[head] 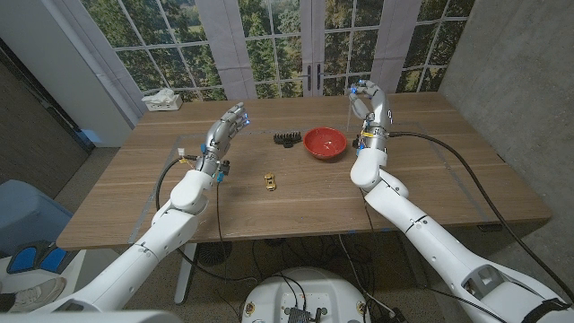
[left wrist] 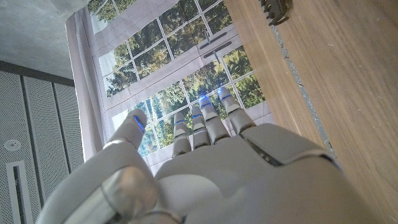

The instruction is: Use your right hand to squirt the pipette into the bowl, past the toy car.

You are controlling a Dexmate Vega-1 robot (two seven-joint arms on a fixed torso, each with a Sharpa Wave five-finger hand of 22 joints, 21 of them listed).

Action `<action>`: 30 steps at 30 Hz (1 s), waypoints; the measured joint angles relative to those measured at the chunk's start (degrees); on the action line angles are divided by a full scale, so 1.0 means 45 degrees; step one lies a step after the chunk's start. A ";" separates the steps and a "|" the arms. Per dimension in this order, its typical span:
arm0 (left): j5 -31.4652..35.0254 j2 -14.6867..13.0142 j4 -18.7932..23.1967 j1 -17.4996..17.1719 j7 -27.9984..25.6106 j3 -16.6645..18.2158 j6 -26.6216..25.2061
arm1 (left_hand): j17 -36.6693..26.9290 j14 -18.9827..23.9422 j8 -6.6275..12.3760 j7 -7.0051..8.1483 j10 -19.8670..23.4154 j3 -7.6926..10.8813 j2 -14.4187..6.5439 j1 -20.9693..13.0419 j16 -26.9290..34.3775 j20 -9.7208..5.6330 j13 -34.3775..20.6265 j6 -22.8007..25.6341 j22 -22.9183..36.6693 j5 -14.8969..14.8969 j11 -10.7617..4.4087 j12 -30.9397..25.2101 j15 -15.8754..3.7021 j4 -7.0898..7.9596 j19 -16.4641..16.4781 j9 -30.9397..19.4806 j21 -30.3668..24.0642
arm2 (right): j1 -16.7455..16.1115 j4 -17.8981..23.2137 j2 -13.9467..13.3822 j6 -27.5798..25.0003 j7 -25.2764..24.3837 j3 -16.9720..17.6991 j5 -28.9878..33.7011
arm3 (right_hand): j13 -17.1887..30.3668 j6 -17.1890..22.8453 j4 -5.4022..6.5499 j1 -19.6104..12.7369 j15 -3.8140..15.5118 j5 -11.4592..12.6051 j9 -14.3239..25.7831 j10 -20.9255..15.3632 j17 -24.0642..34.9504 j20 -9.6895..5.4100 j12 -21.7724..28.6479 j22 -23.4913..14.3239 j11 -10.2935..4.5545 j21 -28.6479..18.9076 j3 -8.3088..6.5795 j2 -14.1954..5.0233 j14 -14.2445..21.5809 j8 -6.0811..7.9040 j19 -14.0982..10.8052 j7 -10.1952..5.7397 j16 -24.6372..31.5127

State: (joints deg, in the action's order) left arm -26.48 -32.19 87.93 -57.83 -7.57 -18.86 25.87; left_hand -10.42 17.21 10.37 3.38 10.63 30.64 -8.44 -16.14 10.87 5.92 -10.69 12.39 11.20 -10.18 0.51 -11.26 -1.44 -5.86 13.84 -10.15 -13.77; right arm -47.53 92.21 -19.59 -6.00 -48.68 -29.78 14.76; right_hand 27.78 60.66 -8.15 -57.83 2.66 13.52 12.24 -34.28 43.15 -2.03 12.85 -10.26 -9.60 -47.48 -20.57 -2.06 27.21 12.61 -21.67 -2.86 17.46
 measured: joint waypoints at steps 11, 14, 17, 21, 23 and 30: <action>0.0122 -0.0068 0.0327 -0.0229 -0.0201 0.0039 -0.0158 | 0.0000 0.0000 0.0000 0.0000 0.0000 0.0063 0.0049 0.0049 0.0000 0.0000 0.0000 0.0000 0.0000 0.0000 0.0000 0.0000 0.0000 -0.0032 0.0000 0.0000 0.0000 | -0.0810 0.1808 -0.0756 -0.1812 0.0618 0.0436 -0.0661 | 0.0059 -0.0068 -0.0105 -0.0168 0.0052 -0.0254 -0.0060 0.0045 0.0058 0.0087 0.0000 0.0000 0.0182 0.0000 -0.0106 -0.0167 -0.0050 0.0000 0.0092 0.0068 0.0000; 0.0139 -0.0092 0.0438 -0.0288 -0.0222 0.0046 -0.0176 | 0.0000 0.0000 0.0000 0.0000 0.0000 0.0063 -0.0018 0.0116 0.0000 0.0000 0.0000 0.0000 0.0000 0.0000 0.0000 0.0000 0.0000 -0.0032 0.0000 0.0000 0.0000 | -0.0810 0.1808 -0.0756 -0.2308 0.0717 0.0436 -0.0800 | 0.0059 -0.0108 -0.0105 -0.0170 -0.0025 -0.0295 -0.0059 0.0060 0.0118 0.0017 0.0000 0.0001 0.0267 0.0000 -0.0106 -0.0169 -0.0163 -0.0060 0.0161 0.0108 0.0096; 0.0139 -0.0103 0.0514 -0.0327 -0.0222 0.0051 -0.0176 | 0.0000 0.0000 0.0000 0.0000 0.0000 0.0063 -0.0019 0.0116 0.0000 0.0000 0.0000 0.0000 0.0000 0.0000 0.0000 0.0000 0.0000 -0.0032 0.0000 0.0000 0.0000 | -0.0810 0.1808 -0.0756 -0.2729 0.0794 0.0436 -0.0939 | 0.0059 -0.0157 -0.0105 -0.0286 -0.0021 -0.0383 -0.0059 0.0022 0.0177 0.0030 0.0000 0.0001 0.0296 0.0000 -0.0106 -0.0285 -0.0159 -0.0072 0.0173 0.0157 0.0097; 0.0191 -0.0109 0.0587 -0.0345 -0.0308 0.0050 -0.0300 | 0.0000 0.0000 0.0000 0.0000 0.0000 0.0076 -0.0019 0.0116 0.0000 0.0000 0.0000 0.0000 0.0000 0.0000 0.0000 0.0000 0.0000 -0.0045 0.0000 0.0000 0.0000 | -0.1139 0.2440 -0.1031 -0.3303 0.0888 0.0620 -0.1103 | 0.0058 -0.0157 -0.0105 -0.0286 -0.0021 -0.0477 -0.0059 0.0069 0.0176 0.0064 0.0001 0.0001 0.0343 -0.0047 -0.0106 -0.0285 -0.0158 -0.0072 0.0207 0.0157 0.0097; 0.0191 -0.0111 0.0610 -0.0346 -0.0308 0.0050 -0.0300 | 0.0000 -0.0001 0.0000 0.0000 0.0000 0.0116 -0.0019 0.0116 0.0000 0.0000 0.0000 0.0000 0.0001 0.0000 0.0000 0.0000 0.0000 -0.0086 0.0000 0.0000 0.0000 | -0.1139 0.2440 -0.1031 -0.3600 0.0926 0.0620 -0.1168 | 0.0058 -0.0158 -0.0105 -0.0286 -0.0021 -0.0483 -0.0058 0.0091 0.0222 0.0064 0.0000 0.0001 0.0364 -0.0047 -0.0106 -0.0285 -0.0158 -0.0072 0.0207 0.0157 0.0175; 0.0195 -0.0095 0.0641 -0.0348 -0.0334 0.0016 -0.0473 | 0.0000 0.0000 0.0000 0.0000 0.0000 0.0117 0.0034 0.0168 0.0000 0.0000 0.0000 0.0000 0.0001 0.0000 0.0000 0.0000 0.0000 -0.0087 0.0000 0.0000 0.0000 | -0.1609 0.3316 -0.1466 -0.4601 0.0975 0.0854 -0.1384 | 0.0119 -0.0226 -0.0157 -0.0286 -0.0021 -0.0559 -0.0057 0.0022 0.0235 0.0276 0.0001 -0.0066 0.0432 -0.0094 -0.0159 -0.0284 -0.0158 -0.0071 0.0136 0.0226 0.0188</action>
State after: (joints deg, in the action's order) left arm -25.60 -32.62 90.82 -59.40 -9.07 -18.79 23.74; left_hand -10.42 17.20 10.37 3.38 10.63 31.17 -8.29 -15.38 10.87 5.92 -10.69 12.39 11.20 -10.18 0.51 -11.26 -1.44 -6.25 13.84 -10.15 -13.77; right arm -54.77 107.13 -26.19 -26.70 -44.29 -25.94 8.53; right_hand 28.31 59.64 -8.85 -59.12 2.56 11.00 11.98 -34.18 44.20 -0.79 12.85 -10.56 -7.66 -47.90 -21.29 -3.34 26.50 12.29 -21.06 -1.84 18.31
